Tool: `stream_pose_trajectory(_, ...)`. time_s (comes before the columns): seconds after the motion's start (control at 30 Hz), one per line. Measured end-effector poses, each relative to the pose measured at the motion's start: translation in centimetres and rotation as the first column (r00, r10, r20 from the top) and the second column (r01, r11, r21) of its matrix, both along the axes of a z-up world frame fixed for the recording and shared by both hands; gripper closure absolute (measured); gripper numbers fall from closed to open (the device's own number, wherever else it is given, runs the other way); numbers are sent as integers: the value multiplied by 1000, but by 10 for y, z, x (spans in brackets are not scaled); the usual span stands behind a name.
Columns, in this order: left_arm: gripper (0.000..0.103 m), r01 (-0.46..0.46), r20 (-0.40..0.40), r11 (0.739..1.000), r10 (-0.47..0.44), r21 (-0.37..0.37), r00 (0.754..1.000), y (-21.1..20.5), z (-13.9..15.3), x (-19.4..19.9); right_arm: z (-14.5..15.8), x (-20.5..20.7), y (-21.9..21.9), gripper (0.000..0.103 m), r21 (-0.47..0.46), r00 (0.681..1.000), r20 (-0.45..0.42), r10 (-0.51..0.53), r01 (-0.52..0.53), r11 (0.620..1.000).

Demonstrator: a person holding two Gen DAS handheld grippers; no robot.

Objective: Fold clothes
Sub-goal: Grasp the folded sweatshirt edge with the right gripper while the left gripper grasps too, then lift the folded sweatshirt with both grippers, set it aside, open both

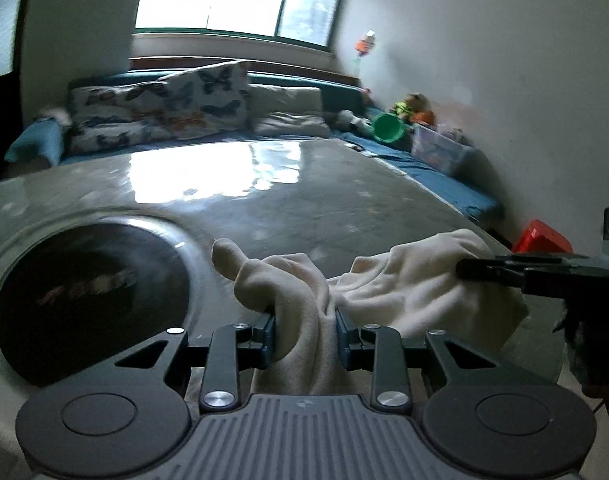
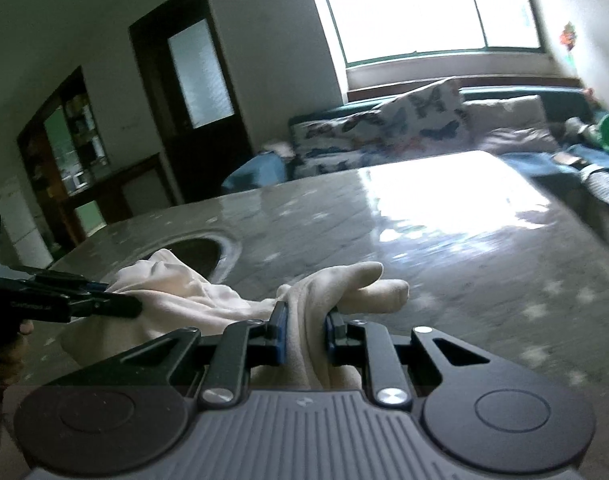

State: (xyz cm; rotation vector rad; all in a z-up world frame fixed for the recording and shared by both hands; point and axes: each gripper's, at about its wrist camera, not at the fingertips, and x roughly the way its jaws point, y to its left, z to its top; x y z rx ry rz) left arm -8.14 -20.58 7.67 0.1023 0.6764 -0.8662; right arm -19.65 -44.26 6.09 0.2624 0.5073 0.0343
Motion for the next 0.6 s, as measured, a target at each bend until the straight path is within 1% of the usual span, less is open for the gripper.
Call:
stream_pose_trajectory(0.17, 71, 74, 4, 997, -74, 15, 997, -53, 5, 6, 5, -9, -32, 86, -36, 996, 13, -85, 85, 996)
stream_pose_trajectory(0.3, 71, 130, 12, 991, -130, 35, 991, -99, 8, 9, 9, -18, -62, 86, -71, 986, 22, -163, 164, 984)
stream_pose_trajectory(0.47, 71, 192, 40, 980, -194, 54, 980, -154, 14, 11, 18, -25, -96, 86, -124, 965, 42, -260, 263, 957)
stream_pose_trajectory(0.6, 71, 229, 47, 972, -232, 60, 972, -192, 10, 8, 20, -26, -118, 86, -166, 941, 50, -335, 339, 926)
